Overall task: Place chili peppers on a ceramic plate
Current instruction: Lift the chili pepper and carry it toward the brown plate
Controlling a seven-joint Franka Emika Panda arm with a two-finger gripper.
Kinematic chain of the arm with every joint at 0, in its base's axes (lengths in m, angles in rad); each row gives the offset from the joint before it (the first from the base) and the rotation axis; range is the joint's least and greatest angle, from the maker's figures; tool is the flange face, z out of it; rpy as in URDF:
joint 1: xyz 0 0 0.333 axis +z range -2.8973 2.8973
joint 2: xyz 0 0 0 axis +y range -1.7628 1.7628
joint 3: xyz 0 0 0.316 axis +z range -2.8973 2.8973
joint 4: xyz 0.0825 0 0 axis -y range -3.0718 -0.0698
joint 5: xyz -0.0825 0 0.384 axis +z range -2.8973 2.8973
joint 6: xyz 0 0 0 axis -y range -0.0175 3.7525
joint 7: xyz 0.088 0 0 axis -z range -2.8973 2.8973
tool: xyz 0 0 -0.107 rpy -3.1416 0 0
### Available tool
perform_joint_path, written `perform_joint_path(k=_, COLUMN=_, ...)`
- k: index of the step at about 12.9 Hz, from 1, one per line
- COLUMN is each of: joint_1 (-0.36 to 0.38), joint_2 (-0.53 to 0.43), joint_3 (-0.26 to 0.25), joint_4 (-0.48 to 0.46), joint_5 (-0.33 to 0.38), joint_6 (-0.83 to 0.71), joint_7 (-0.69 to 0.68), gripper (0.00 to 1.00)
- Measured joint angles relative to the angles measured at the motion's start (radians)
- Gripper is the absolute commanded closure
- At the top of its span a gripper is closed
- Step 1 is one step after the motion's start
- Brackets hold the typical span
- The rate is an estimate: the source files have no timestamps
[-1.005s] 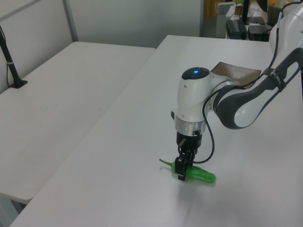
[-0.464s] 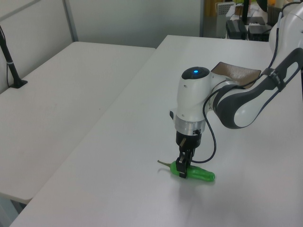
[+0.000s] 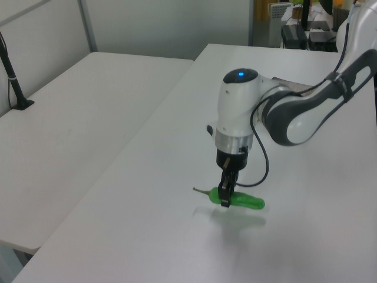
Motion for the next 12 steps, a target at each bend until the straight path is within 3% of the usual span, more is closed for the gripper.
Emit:
perform_joint_path(k=5, joint_1=-0.079, joint_2=-0.11, joint_3=-0.01, joint_4=0.004, joint_5=0.0, joint_6=-0.244, joint_7=-0.136, gripper=0.8)
perform_joint_path(k=12, joint_1=-0.119, joint_2=-0.225, joint_3=-0.22, joint_4=0.005, joint_5=0.001, joint_6=-0.343, joint_7=-0.323, gripper=0.8)
